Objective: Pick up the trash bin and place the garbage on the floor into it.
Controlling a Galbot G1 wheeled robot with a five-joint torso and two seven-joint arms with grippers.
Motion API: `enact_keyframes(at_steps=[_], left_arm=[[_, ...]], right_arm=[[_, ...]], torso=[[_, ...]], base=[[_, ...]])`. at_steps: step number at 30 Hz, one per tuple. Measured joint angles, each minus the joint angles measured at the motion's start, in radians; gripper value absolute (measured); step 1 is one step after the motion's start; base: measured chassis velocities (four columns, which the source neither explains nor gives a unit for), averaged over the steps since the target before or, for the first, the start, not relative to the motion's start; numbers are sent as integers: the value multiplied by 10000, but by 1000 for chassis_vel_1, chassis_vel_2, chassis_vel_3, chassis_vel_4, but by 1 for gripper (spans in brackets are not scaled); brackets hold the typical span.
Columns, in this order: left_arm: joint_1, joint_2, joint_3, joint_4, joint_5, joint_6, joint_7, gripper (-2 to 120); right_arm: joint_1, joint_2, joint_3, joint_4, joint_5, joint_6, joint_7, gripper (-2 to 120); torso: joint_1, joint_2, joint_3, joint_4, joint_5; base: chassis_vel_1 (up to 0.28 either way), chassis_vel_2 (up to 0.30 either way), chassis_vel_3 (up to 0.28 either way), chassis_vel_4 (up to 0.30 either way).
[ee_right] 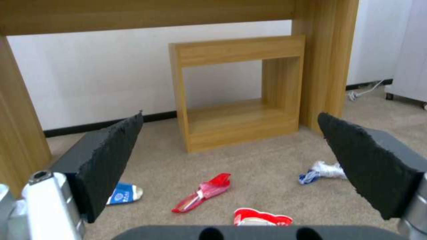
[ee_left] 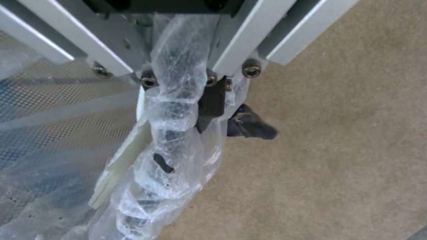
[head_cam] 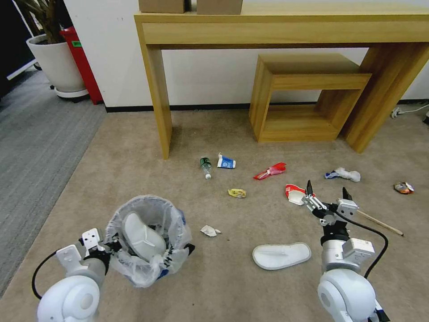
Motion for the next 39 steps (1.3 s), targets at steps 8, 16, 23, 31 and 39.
enact_keyframes(at_steps=[8,16,23,31,39], left_arm=[[-60,173,-234,157,-274,69,-127,0],[-227,225,-369,355,-452,153,-199,0],[-293,163,-277,408,-450,159,-227,0],[-251,149,-280,424,-416,157,-231,0],[-190,155,-304,405,-396,128,-225,0]], right_arm=[[38,-17,-8,-42,163,-83,91,100],[209,-36,-35,-219,291,-182,167,100],[231,-76,-11,-252,330,-292,182,100],[476,-359,-197,-271,1380,-1242,631,100],[1211,-576,-510,-727,5108,-3235,2615,100]], torso=[[0,0,0,0,-1],[0,0,0,0,0],[0,0,0,-1,0],[0,0,0,-1,0],[0,0,0,1,0]], base=[[0,0,0,0],[0,0,0,0],[0,0,0,0],[0,0,0,0],[0,0,0,0]])
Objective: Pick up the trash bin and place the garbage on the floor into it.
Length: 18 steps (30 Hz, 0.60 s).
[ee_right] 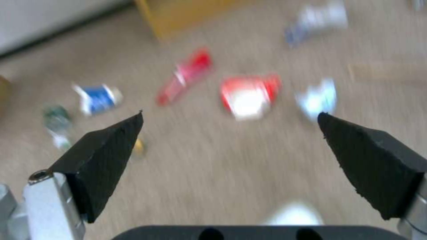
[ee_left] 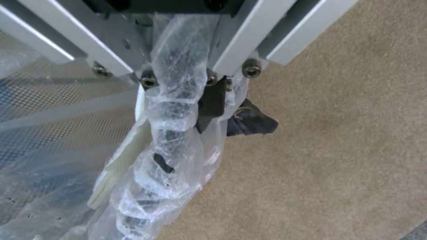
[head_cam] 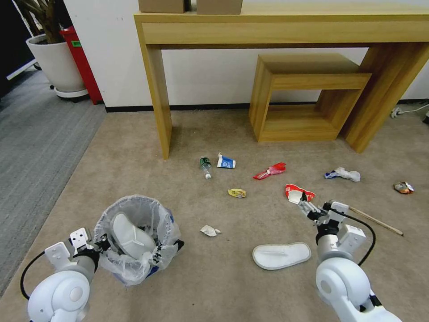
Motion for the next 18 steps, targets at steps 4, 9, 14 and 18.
enact_keyframes(at_steps=[4,9,14,18], left_arm=[[-18,-3,58,9,17,-5,0,0],[-45,-84,181,63,73,-32,-1,0],[-69,-189,273,85,144,-47,-1,0],[-83,-276,315,112,191,-52,-2,0]], right_arm=[[168,75,49,-526,1276,-404,1028,100],[307,244,92,-1186,2428,-503,1861,100],[485,564,47,-1655,3129,-503,2202,100],[638,877,-121,-2298,3347,-470,2259,100]], torso=[[0,1,0,-1,1],[-1,0,0,-1,0],[0,0,0,-2,1],[0,0,0,-1,0]], base=[[0,0,0,0],[0,0,0,0],[0,0,0,0],[0,0,0,0]])
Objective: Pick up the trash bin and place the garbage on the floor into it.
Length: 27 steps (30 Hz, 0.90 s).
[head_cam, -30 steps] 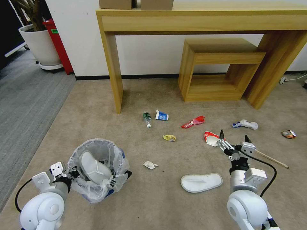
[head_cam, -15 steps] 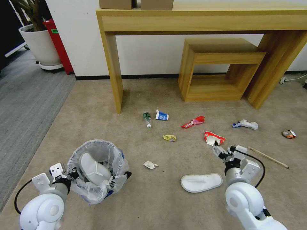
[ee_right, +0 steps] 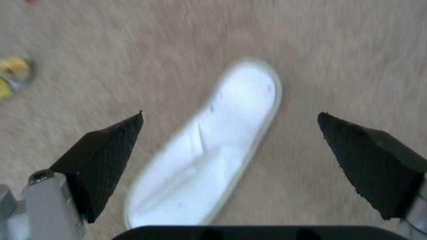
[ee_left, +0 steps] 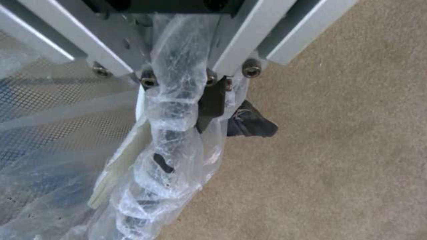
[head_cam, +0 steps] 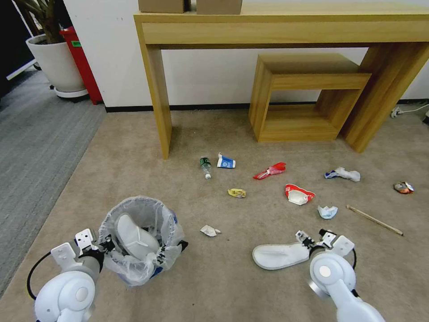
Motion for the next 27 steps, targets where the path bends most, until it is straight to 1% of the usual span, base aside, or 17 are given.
enact_keyframes(at_steps=[1,3,5,7,9,11,15,18,21,22,24,27], left_arm=[[0,0,0,0,0,0,0,0],[-7,-52,1,31,9,-27,0,0],[-9,-76,2,38,11,-29,0,0],[-8,-159,37,58,36,-37,0,0],[-5,-173,48,61,41,-37,1,0],[6,-250,70,74,82,-38,3,0],[12,-298,81,81,115,-45,8,0],[20,-385,87,93,158,-63,22,0],[26,-424,87,93,176,-74,32,0],[38,-445,83,93,180,-82,38,0],[42,-449,83,93,181,-85,41,0],[74,-511,133,93,250,-109,63,0]], right_arm=[[0,0,0,0,0,0,0,100],[157,177,-176,-662,177,112,6,100],[219,222,-221,-861,177,154,-2,100],[511,392,-447,-1548,70,286,-114,100],[586,433,-512,-1697,16,330,-145,100],[929,658,-883,-2257,-219,489,-283,100],[1106,824,-1118,-2492,-419,558,-384,100],[1354,1030,-1466,-2958,-768,674,-522,100],[1462,1110,-1577,-3211,-906,734,-595,100],[1570,1158,-1627,-3450,-1013,802,-674,98],[1604,1173,-1643,-3525,-1060,837,-701,97],[1898,1301,-1811,-4097,-1380,1067,-955,86]], torso=[[0,0,0,0,0],[0,1,0,0,-2],[0,1,0,-1,-1],[0,0,0,-1,-1],[0,0,0,-1,-1],[0,0,0,0,0],[0,1,0,0,-2],[0,0,0,0,0],[0,0,0,0,-1],[0,1,0,-1,-3],[0,1,0,-1,-3],[0,1,0,0,-1]], base=[[0,0,0,0],[0,0,0,0],[0,0,0,0],[0,0,0,0],[0,0,0,0],[0,0,0,0],[0,0,0,0],[0,0,0,0],[0,0,0,0],[0,0,0,0],[0,0,0,0],[0,0,0,0]])
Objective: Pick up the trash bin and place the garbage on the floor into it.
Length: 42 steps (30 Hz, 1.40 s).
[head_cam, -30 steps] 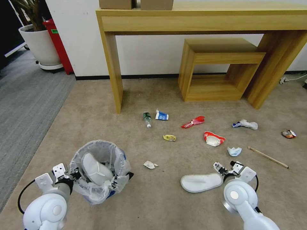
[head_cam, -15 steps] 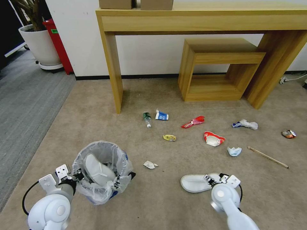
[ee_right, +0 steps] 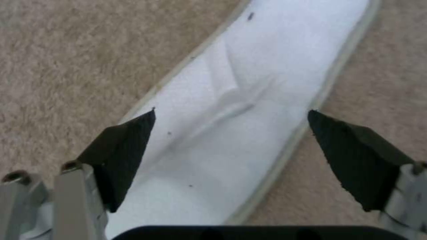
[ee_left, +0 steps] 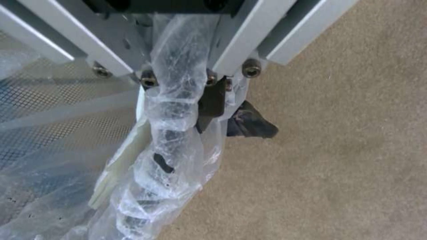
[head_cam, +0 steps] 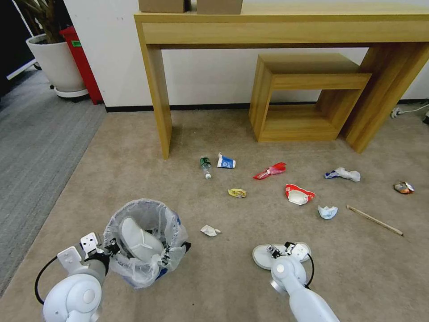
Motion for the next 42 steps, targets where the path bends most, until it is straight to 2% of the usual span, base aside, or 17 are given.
enact_keyframes(at_steps=[2,3,6,8,9,12,13,21,27,32,36,38,41,42], left_arm=[[2,-15,18,0,7,-1,5,0],[6,-48,60,0,25,-5,9,0],[10,-86,116,-11,43,-10,12,0],[21,-139,184,-46,55,-11,23,0],[21,-139,184,-46,55,-11,23,0],[22,-194,244,-63,97,-25,70,0],[22,-194,244,-63,97,-25,70,0],[100,-201,275,-207,177,-90,170,0],[108,-184,279,-186,182,-111,178,0],[82,-143,271,-107,186,-112,180,0],[93,-20,181,-71,159,-112,178,0],[98,-10,173,-69,157,-112,177,0],[146,23,165,-115,150,-99,170,0],[146,23,165,-115,150,-99,170,0]], right_arm=[[38,24,-19,-72,-38,25,-43,84],[105,63,-54,-185,-95,72,-87,76],[146,99,-92,-296,-185,122,-155,69],[130,121,-125,-324,-297,165,-202,58],[130,121,-125,-324,-297,165,-202,58],[89,128,-150,-373,-465,222,-262,44],[89,128,-150,-373,-465,222,-262,44],[105,110,-298,-711,-820,412,-581,10],[68,99,-377,-790,-1051,575,-868,3],[-206,-111,-341,-161,-1147,869,-1269,0],[-709,-654,-79,1478,-1204,1353,-2075,0],[-753,-737,-50,1718,-1217,1412,-2159,0],[-893,-1435,13,3527,-1292,1717,-2690,0],[-893,-1435,13,3527,-1292,1717,-2690,0]], torso=[[-1,0,0,0,0],[-1,0,0,0,0],[0,0,0,0,0],[-1,0,0,0,0],[-1,0,0,0,0],[0,0,0,0,0],[0,0,0,0,0],[-1,0,-1,-1,1],[-1,0,0,0,1],[0,0,0,0,1],[0,0,0,-2,0],[-1,0,-1,-1,0],[0,0,0,-1,0],[0,0,0,-1,0]], base=[[0,0,0,0],[0,0,0,0],[0,0,0,0],[0,0,0,0],[0,0,0,0],[0,0,0,0],[0,0,0,0],[0,0,0,0],[0,0,0,0],[0,0,0,0],[0,0,0,0],[0,0,0,0],[0,0,0,0],[0,0,0,0]])
